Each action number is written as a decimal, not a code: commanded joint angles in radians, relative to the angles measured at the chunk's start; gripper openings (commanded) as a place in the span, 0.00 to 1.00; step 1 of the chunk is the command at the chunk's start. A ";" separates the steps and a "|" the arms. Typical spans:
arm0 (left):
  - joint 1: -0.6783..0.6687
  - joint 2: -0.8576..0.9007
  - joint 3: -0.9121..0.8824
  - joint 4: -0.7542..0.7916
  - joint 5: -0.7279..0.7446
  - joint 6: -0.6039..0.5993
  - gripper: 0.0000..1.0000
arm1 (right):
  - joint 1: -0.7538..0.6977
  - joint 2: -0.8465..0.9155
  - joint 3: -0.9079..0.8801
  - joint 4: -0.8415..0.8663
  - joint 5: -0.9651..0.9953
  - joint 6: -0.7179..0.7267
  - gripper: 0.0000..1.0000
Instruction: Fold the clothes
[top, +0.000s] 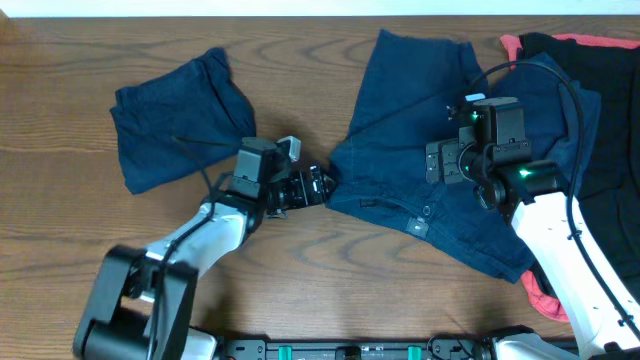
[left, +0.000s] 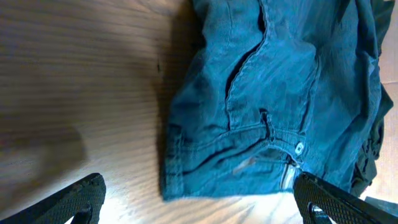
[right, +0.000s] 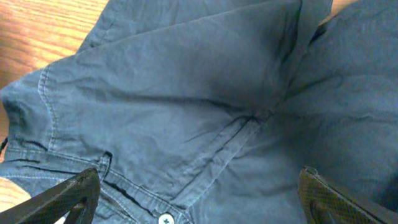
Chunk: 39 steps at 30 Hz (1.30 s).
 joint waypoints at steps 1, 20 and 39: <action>-0.026 0.048 0.021 0.041 0.005 -0.043 0.98 | -0.006 -0.009 0.016 -0.006 0.005 0.011 0.99; -0.148 0.134 0.021 0.129 -0.096 -0.090 0.38 | -0.006 -0.009 0.016 -0.022 0.008 0.010 0.86; 0.235 -0.146 0.029 -0.076 -0.100 0.054 0.06 | -0.055 -0.009 0.016 -0.111 0.083 0.010 0.76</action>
